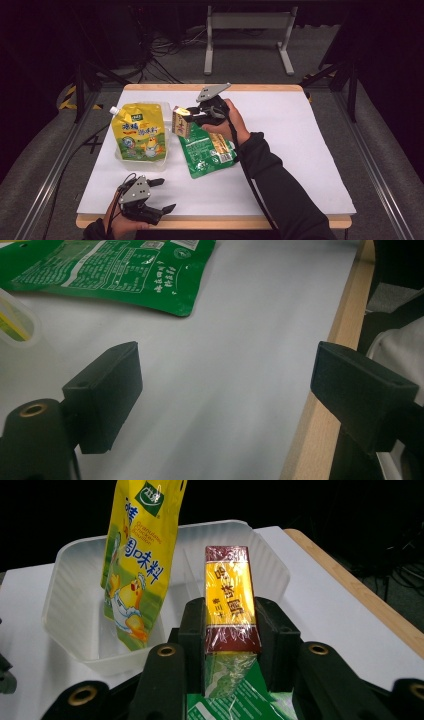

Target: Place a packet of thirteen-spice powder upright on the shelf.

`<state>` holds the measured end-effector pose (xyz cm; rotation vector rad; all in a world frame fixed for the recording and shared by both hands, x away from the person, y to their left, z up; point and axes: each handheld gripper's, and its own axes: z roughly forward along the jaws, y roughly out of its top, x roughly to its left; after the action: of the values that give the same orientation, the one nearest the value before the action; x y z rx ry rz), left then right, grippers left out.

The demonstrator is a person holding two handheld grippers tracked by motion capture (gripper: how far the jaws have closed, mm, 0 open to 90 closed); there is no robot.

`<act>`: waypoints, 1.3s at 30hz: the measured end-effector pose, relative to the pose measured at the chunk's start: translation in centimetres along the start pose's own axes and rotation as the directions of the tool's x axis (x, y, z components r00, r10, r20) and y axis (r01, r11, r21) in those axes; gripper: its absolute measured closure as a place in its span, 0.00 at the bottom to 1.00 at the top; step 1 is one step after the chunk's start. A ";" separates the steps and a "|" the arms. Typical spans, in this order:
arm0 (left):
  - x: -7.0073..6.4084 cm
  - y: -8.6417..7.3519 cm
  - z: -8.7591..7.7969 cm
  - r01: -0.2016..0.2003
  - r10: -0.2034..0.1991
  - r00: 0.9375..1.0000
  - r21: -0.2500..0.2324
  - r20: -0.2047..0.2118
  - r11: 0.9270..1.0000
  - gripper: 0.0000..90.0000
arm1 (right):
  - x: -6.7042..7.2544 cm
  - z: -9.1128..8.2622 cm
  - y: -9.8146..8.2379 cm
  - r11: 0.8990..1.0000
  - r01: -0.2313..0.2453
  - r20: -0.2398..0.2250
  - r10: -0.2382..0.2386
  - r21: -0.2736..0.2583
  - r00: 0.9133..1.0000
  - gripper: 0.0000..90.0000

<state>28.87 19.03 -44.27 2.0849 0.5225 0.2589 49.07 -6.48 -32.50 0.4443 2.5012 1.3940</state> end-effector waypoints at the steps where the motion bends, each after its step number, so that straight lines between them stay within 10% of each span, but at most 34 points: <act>1: 0.0 -0.1 0.0 0.002 -0.002 1.000 0.000 -0.003 1.000 0.15 | -0.1 0.3 0.1 1.000 -0.001 -0.002 0.001 -0.004 1.000 0.76; 39: -0.6 -0.3 -0.7 -0.005 0.005 1.000 -0.001 0.003 1.000 0.16 | 1.2 3.5 1.8 0.994 -0.023 -0.095 0.014 -0.102 0.995 0.76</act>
<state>28.03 19.44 -44.19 2.0856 0.5159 0.2591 49.47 -2.41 -32.80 0.3905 2.4888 1.5780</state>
